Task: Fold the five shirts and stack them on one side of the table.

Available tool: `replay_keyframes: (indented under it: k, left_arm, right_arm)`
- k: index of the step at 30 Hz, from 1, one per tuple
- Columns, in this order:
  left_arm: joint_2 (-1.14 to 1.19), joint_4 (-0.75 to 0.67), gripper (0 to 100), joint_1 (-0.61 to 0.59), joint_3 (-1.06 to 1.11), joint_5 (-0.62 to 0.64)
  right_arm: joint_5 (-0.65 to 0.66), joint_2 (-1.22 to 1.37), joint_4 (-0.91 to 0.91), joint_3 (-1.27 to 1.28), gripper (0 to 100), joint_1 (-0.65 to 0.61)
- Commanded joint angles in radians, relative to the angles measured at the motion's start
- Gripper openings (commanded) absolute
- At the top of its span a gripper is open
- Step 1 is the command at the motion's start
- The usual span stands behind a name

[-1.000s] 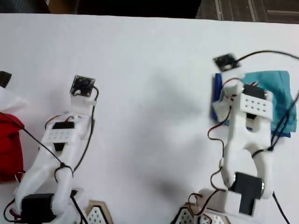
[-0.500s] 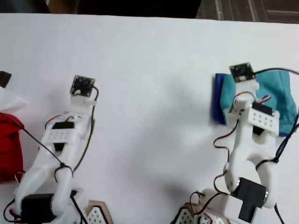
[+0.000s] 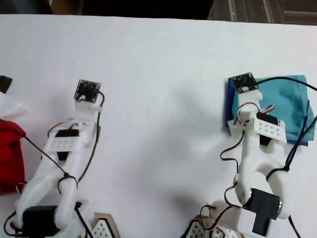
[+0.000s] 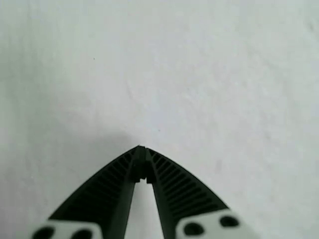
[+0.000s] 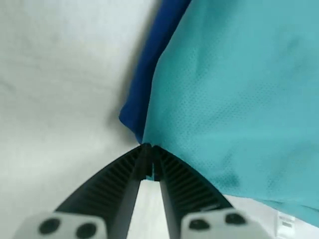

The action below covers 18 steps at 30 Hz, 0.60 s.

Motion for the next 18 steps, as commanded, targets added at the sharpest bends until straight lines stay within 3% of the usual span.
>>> replay_keyframes:
  k: [1,4,9,18]
  left_arm:
    - [0.002,-0.018,3,-0.002,0.002,0.014]
    - [0.002,-0.018,3,-0.002,0.002,0.014]
    - [0.002,-0.018,3,-0.002,0.002,0.011]
    - [0.002,-0.018,3,-0.002,0.002,0.009]
  right_arm:
    - [-0.012,-0.062,0.035,-0.112,2.0,-0.010]
    - [-0.074,-0.058,0.027,-0.198,2.0,0.038]
    - [-0.150,0.035,-0.200,-0.325,2.0,0.142]
    - [-0.158,0.521,-0.229,-0.813,2.0,0.254]
